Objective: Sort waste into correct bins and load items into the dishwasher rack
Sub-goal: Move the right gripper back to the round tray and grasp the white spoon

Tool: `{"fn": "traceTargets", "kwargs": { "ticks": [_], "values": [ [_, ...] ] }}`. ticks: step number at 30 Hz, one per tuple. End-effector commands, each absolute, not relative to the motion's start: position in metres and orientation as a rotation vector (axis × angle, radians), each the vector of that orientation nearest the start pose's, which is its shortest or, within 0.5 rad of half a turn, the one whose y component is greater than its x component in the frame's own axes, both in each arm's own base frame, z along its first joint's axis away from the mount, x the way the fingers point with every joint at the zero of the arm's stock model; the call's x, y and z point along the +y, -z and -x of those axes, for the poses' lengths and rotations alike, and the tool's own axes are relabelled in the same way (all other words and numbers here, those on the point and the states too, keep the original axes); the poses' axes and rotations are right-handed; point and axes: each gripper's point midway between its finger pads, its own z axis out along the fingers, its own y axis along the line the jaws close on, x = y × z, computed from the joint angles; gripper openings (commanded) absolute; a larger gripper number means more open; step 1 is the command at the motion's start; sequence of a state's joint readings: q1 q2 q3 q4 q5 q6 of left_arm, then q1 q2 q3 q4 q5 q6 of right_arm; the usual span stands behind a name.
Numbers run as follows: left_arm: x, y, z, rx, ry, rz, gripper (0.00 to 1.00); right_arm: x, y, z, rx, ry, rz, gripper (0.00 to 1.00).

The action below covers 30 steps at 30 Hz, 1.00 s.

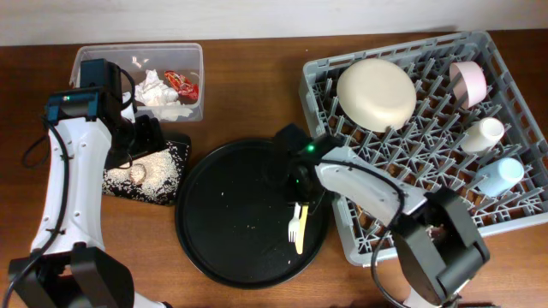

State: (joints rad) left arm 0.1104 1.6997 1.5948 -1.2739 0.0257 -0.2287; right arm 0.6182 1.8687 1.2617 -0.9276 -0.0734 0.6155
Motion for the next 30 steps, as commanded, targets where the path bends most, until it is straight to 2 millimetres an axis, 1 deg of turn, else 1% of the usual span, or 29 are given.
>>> {"fn": "traceTargets", "kwargs": {
  "ticks": [1, 5, 6, 8, 9, 10, 12, 14, 17, 20, 23, 24, 27, 28, 29, 30],
  "values": [
    [0.033, -0.177, -0.35, 2.883, 0.062, 0.491, 0.76, 0.217, -0.015, -0.261, 3.179, -0.204, -0.094, 0.51],
    [0.033, -0.177, -0.35, 2.885, 0.062, 0.492, 0.76, 0.224, -0.005, -0.256, 3.161, -0.203, -0.081, 0.49],
    [0.033, -0.177, -0.35, 2.885, 0.062, 0.491, 0.76, 0.224, 0.006, -0.251, 3.192, -0.168, -0.079, 0.48],
    [0.033, -0.177, -0.35, 2.884, 0.062, 0.491, 0.76, 0.22, 0.02, -0.247, 3.229, -0.123, -0.085, 0.48],
    [0.033, -0.177, -0.35, 2.885, 0.061, 0.491, 0.76, 0.219, 0.027, -0.244, 3.249, -0.107, -0.089, 0.41],
    [0.033, -0.177, -0.35, 2.885, 0.061, 0.491, 0.76, 0.219, 0.027, -0.245, 3.248, -0.113, -0.091, 0.36],
    [0.033, -0.177, -0.35, 2.884, 0.062, 0.491, 0.76, 0.22, 0.025, -0.245, 3.245, -0.117, -0.09, 0.18],
    [0.033, -0.177, -0.35, 2.885, 0.061, 0.492, 0.76, 0.221, 0.02, -0.247, 3.235, -0.129, -0.088, 0.04],
    [0.033, -0.177, -0.35, 2.884, 0.062, 0.491, 0.76, 0.224, 0.008, -0.252, 3.199, -0.165, -0.075, 0.04],
    [0.033, -0.177, -0.35, 2.884, 0.062, 0.491, 0.76, 0.224, 0.006, -0.252, 3.2, -0.166, -0.07, 0.05],
    [0.033, -0.177, -0.35, 2.884, 0.062, 0.491, 0.76, 0.222, 0.005, -0.249, 3.213, -0.15, -0.072, 0.25],
    [0.033, -0.177, -0.35, 2.884, 0.062, 0.491, 0.76, 0.222, 0.004, -0.248, 3.216, -0.146, -0.072, 0.26],
    [0.033, -0.177, -0.35, 2.884, 0.062, 0.491, 0.76, 0.223, -0.001, -0.252, 3.211, -0.144, -0.071, 0.27],
    [0.033, -0.177, -0.35, 2.884, 0.062, 0.491, 0.76, 0.22, -0.003, -0.253, 3.207, -0.108, -0.072, 0.27],
    [0.033, -0.177, -0.35, 2.883, 0.062, 0.491, 0.76, 0.218, -0.003, -0.252, 3.211, -0.091, -0.072, 0.25],
    [0.033, -0.177, -0.35, 2.882, 0.062, 0.491, 0.76, 0.216, -0.003, -0.25, 3.219, -0.081, -0.074, 0.21]
  ]
}}
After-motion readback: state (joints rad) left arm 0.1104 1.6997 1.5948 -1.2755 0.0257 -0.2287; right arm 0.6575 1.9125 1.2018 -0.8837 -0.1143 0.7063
